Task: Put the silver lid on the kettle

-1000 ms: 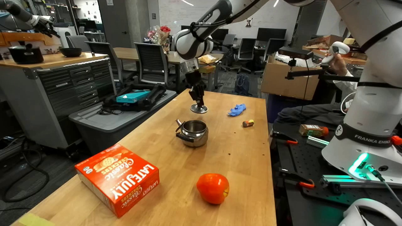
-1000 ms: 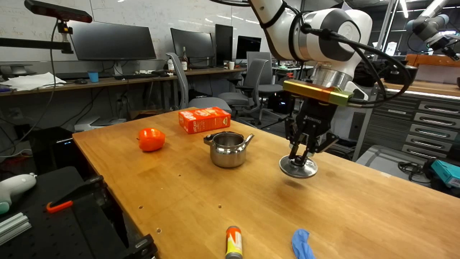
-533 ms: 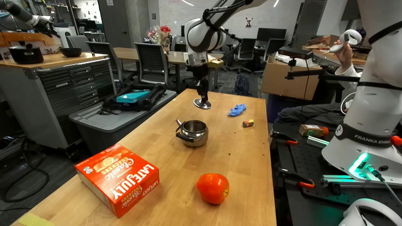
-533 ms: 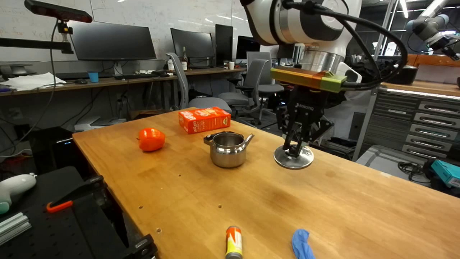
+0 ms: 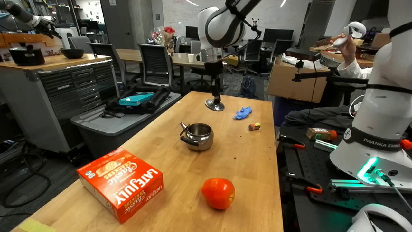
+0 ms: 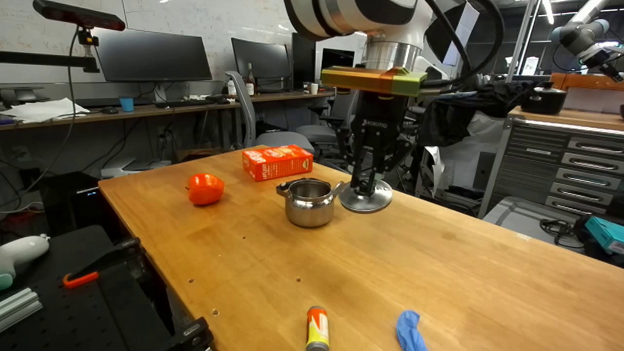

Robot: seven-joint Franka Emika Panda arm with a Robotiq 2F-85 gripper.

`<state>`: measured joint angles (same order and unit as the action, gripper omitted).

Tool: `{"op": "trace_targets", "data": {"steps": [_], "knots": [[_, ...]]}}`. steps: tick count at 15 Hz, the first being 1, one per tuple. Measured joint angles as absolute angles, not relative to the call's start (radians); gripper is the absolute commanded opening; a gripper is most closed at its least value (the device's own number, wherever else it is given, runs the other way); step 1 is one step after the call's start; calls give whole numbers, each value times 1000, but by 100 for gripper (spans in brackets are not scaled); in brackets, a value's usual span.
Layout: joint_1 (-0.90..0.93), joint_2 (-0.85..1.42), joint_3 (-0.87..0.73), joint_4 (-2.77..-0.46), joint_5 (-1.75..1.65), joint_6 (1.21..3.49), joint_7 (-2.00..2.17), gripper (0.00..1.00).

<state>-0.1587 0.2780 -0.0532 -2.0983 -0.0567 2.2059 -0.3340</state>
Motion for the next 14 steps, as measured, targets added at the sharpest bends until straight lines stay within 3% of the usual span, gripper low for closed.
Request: {"op": "trace_targets", "data": {"steps": [14], "knots": [[-44,212,-18,-2154,-116,2203,-315,14]]}}
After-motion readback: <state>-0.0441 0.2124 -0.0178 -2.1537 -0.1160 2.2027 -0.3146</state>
